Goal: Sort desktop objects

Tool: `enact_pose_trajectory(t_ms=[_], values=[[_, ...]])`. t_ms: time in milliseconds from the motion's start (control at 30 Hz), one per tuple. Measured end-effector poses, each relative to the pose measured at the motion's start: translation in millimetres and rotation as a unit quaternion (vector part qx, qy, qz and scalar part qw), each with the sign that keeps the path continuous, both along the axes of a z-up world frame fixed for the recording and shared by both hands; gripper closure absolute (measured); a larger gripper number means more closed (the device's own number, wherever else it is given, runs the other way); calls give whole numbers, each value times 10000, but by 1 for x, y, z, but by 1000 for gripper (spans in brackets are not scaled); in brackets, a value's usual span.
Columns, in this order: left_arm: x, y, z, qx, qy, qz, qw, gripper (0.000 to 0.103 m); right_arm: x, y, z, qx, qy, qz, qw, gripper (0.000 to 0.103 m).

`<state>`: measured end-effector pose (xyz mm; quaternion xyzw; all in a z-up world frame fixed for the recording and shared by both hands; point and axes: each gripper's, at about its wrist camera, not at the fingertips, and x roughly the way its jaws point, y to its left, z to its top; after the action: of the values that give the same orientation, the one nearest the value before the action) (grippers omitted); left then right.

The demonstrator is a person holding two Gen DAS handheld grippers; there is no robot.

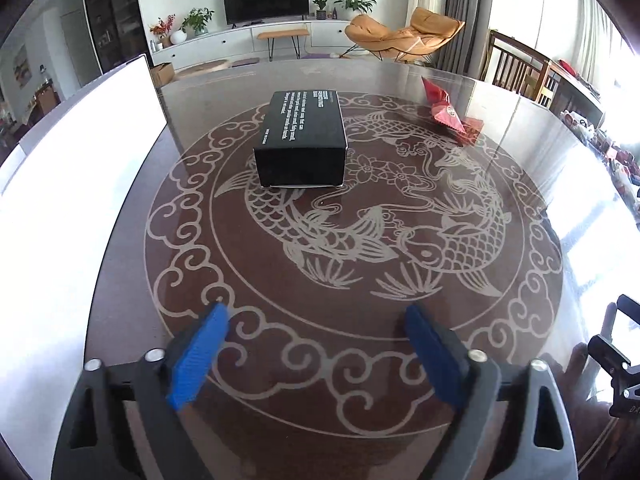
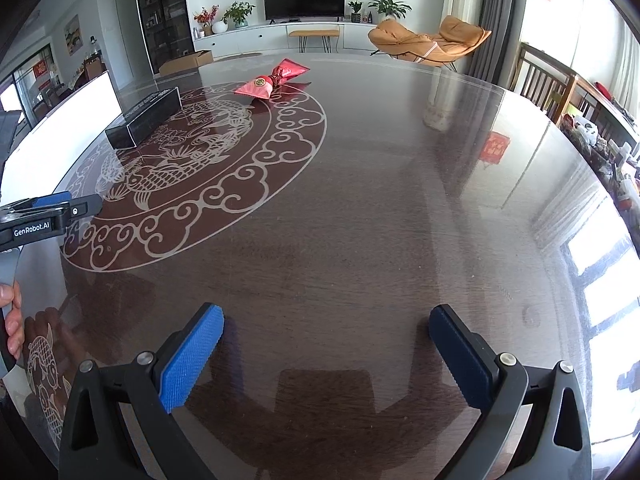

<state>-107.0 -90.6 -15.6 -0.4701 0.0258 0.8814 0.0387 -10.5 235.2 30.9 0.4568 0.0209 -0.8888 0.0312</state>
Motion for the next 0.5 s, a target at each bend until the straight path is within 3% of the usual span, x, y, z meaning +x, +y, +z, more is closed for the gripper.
enact_pose_trajectory(t_ms=[200, 500], values=[[-3, -1, -2, 19, -44, 36, 10000, 0, 1, 0, 0, 1, 2, -15, 10000, 0], [-2, -2, -2, 26, -63, 19, 10000, 0, 1, 0, 0, 2, 1, -16, 10000, 0]])
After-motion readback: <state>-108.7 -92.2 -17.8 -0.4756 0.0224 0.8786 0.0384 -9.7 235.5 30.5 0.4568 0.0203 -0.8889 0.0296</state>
